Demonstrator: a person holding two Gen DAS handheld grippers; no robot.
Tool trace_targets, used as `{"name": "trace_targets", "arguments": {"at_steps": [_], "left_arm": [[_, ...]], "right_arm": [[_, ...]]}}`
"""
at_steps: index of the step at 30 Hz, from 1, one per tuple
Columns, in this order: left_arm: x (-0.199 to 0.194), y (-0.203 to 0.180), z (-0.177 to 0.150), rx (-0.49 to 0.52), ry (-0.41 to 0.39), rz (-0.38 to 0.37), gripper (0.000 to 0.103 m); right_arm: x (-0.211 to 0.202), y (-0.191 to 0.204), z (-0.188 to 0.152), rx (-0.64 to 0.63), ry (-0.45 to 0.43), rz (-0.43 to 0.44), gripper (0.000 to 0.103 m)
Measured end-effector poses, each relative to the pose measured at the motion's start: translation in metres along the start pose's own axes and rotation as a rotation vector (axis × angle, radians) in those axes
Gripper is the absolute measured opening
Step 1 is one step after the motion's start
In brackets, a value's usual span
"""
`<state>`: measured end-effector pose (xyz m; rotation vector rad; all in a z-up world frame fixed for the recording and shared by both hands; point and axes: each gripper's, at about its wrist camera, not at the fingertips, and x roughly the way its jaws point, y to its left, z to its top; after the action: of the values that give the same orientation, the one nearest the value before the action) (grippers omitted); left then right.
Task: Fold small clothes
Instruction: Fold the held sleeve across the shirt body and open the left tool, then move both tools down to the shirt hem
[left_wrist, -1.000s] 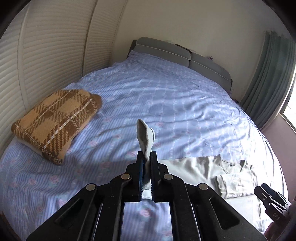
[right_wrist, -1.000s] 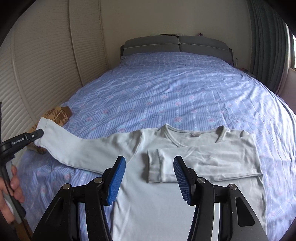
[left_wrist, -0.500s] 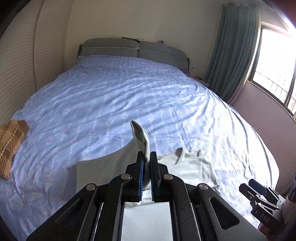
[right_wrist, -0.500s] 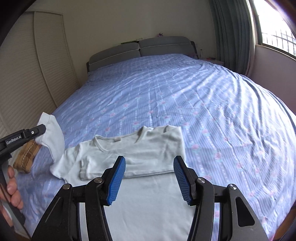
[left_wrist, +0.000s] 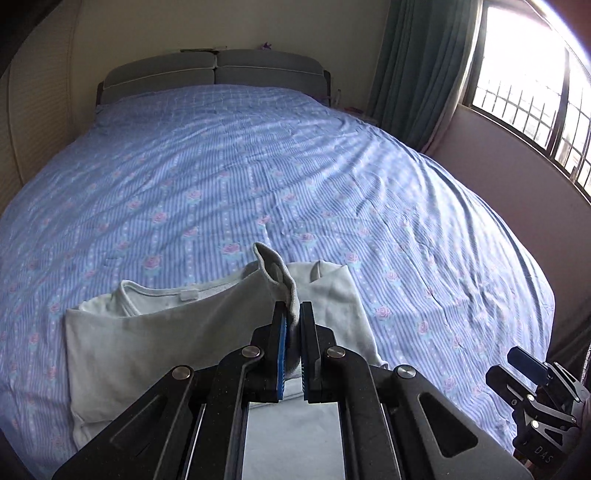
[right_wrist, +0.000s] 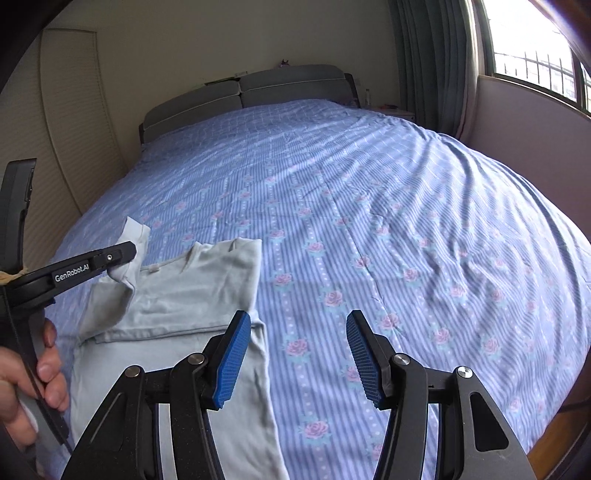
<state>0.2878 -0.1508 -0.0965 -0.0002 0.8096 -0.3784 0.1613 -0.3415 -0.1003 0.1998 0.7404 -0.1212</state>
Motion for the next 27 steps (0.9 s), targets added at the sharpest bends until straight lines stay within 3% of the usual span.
{"name": "trace_targets", "arguments": {"at_steps": [8, 16, 18, 20, 21, 27], "left_arm": [[0.056, -0.028, -0.016, 0.042, 0.077, 0.016, 0.008], [0.083, -0.04, -0.032, 0.051, 0.116, 0.029, 0.009], [0.081, -0.04, -0.032, 0.055, 0.111, 0.04, 0.019], [0.075, -0.037, -0.033, 0.054, 0.098, 0.054, 0.052], [0.069, -0.034, -0.034, 0.055, 0.083, 0.06, 0.057], [0.027, 0.015, -0.043, 0.028, 0.042, 0.099, 0.058]], "right_arm": [[0.017, -0.022, -0.01, 0.03, 0.024, -0.007, 0.055], [0.033, -0.032, -0.017, 0.044, 0.047, -0.01, 0.055], [0.035, -0.035, -0.018, 0.055, 0.052, -0.01, 0.055], [0.038, -0.037, -0.018, 0.062, 0.054, -0.008, 0.055], [0.038, -0.037, -0.018, 0.064, 0.055, -0.007, 0.055], [0.043, -0.018, -0.012, 0.038, 0.048, 0.016, 0.055]]}}
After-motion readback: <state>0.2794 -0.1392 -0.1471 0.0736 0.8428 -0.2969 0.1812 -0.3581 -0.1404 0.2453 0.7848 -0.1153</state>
